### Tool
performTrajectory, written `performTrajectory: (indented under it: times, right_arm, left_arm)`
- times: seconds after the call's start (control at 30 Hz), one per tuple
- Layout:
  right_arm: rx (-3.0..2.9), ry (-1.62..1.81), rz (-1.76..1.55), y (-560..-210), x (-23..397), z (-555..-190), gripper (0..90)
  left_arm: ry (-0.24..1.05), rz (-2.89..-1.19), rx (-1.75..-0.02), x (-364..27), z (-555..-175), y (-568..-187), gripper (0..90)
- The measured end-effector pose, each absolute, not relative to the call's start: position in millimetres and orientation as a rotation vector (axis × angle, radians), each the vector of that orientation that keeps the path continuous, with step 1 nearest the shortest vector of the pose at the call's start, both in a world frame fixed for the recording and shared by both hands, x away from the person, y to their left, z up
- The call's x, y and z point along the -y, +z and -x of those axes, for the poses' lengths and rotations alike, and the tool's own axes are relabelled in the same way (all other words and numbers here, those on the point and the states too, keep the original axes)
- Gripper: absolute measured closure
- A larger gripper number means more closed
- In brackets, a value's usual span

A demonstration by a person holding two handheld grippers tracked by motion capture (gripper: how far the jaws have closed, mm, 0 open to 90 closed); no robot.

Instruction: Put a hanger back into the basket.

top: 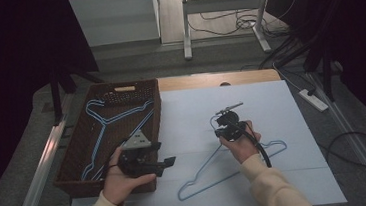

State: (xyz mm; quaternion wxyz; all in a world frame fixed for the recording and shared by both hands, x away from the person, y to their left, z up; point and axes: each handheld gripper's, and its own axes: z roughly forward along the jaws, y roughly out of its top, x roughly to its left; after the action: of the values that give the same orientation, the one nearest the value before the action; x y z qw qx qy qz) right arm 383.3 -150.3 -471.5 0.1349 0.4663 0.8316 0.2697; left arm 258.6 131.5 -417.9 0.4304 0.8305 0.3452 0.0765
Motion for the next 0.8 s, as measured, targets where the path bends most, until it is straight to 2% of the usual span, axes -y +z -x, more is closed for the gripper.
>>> performTrajectory:
  times: [0.27,0.6,0.73,0.8]
  right_arm:
    - [-2.382,0.854,-1.331,-463.4,156.2,-373.3,86.1]
    - [-2.355,0.926,-1.292,-454.3,161.4,-359.4,86.1]
    - [-2.351,0.946,-1.278,-453.9,162.1,-355.6,86.1]
    - [-2.349,0.955,-1.279,-453.1,162.5,-354.4,86.1]
  left_arm:
    - [0.123,-2.144,-0.848,-90.7,-266.3,-423.6,28.5]
    - [0.044,-2.3,-0.86,-32.4,-286.7,-466.5,29.1]
    - [0.042,-2.336,-0.912,-17.0,-297.8,-486.2,35.7]
    - [0.024,-2.349,-0.918,-13.0,-301.9,-492.3,42.3]
